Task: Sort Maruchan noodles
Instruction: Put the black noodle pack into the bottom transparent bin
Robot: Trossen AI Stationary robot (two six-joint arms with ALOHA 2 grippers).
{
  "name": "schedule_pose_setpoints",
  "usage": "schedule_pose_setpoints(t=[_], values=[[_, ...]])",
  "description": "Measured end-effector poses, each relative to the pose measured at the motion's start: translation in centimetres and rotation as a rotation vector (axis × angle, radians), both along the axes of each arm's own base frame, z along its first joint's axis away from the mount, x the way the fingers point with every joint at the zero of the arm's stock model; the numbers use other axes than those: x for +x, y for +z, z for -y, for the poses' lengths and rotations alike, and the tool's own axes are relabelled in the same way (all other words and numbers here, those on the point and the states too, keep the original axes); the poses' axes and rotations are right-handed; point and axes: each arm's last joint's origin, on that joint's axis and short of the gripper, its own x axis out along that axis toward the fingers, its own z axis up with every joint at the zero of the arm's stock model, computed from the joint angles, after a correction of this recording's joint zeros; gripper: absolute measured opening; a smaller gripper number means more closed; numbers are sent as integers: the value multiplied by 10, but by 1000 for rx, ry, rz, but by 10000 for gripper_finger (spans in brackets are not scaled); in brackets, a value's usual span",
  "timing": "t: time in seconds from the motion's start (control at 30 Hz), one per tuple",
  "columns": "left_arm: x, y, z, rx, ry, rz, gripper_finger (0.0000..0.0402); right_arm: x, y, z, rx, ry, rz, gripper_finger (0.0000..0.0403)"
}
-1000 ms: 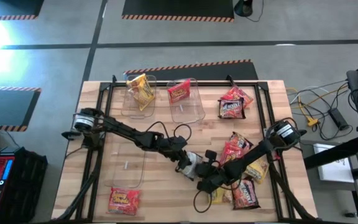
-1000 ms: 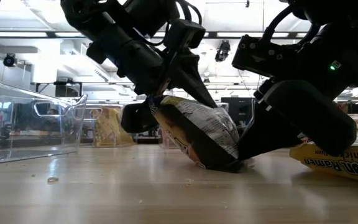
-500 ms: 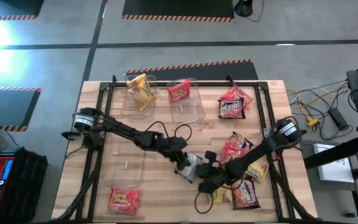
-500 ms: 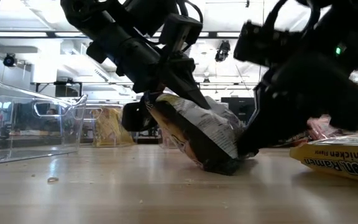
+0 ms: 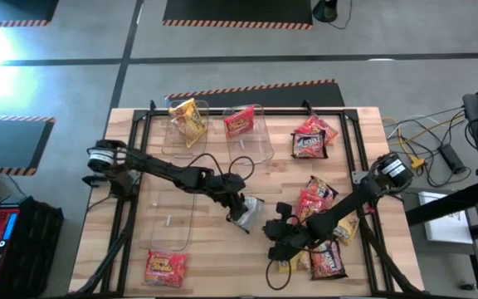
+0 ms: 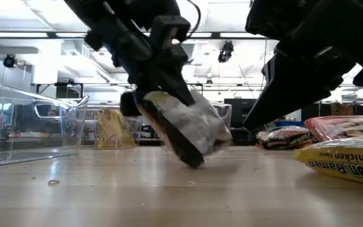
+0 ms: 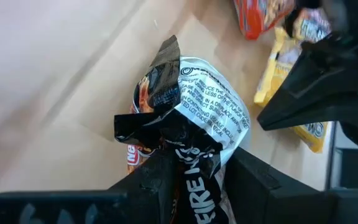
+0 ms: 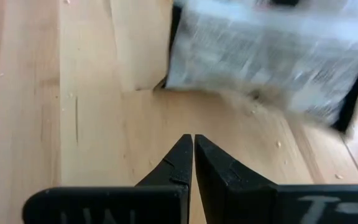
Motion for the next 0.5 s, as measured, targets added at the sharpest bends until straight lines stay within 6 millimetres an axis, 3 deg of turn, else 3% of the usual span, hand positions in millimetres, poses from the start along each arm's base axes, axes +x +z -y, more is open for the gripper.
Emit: schedule_pose_setpoints(t=[0.23, 0.5], values=[[-23, 39, -2, 146, 38, 24, 98, -6, 14, 3, -8, -3, 1, 9], [-64, 95, 19, 295, 104, 147, 98, -30, 57, 34, -126, 22, -35, 9]])
